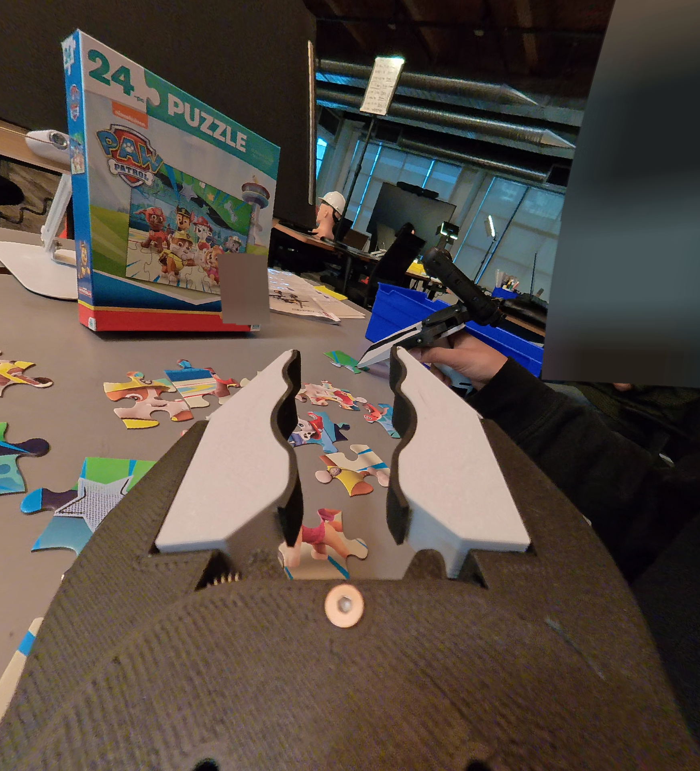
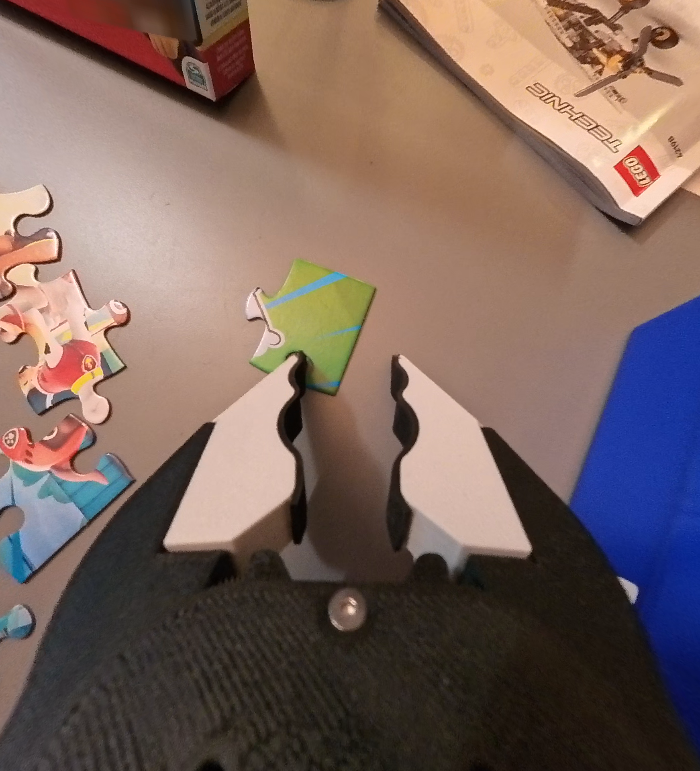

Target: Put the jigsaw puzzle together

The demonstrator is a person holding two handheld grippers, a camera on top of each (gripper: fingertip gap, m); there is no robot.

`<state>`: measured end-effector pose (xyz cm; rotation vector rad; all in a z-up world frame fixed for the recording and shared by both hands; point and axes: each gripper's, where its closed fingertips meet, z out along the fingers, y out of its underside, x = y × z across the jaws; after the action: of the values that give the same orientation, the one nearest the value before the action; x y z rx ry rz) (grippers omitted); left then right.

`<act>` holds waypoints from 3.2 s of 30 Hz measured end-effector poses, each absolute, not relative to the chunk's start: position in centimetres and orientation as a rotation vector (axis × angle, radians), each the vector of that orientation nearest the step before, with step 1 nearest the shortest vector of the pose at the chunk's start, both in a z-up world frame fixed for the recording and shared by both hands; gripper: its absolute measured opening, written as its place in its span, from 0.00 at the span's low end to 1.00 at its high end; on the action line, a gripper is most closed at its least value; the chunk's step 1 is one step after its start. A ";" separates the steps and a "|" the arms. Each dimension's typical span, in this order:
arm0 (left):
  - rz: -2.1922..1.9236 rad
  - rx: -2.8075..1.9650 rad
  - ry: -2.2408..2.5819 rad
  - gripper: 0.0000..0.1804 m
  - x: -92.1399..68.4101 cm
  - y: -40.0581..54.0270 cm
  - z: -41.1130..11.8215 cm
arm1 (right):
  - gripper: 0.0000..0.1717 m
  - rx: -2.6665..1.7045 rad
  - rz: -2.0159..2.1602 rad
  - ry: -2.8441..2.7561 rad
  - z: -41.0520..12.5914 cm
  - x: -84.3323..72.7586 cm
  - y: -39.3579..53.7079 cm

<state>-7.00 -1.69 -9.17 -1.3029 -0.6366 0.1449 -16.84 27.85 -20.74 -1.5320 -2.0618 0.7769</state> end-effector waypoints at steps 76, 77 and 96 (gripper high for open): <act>0.155 -1.309 -0.621 0.23 -6.9 -1.4 -9.1 | 0.27 -1.032 0.638 -2.324 -18.1 2.2 22.9; 0.162 -1.313 -0.619 0.23 -6.9 -1.4 -9.1 | 0.27 -1.084 0.666 -2.328 -18.3 3.3 22.6; 0.249 -1.329 -0.594 0.22 -6.8 -1.3 -9.0 | 0.27 -1.117 0.951 -2.633 -20.3 16.0 14.8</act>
<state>-6.77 -1.35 -9.03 -1.3295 -0.5944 0.2490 15.97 14.83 -20.25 -1.1173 -2.6333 0.9507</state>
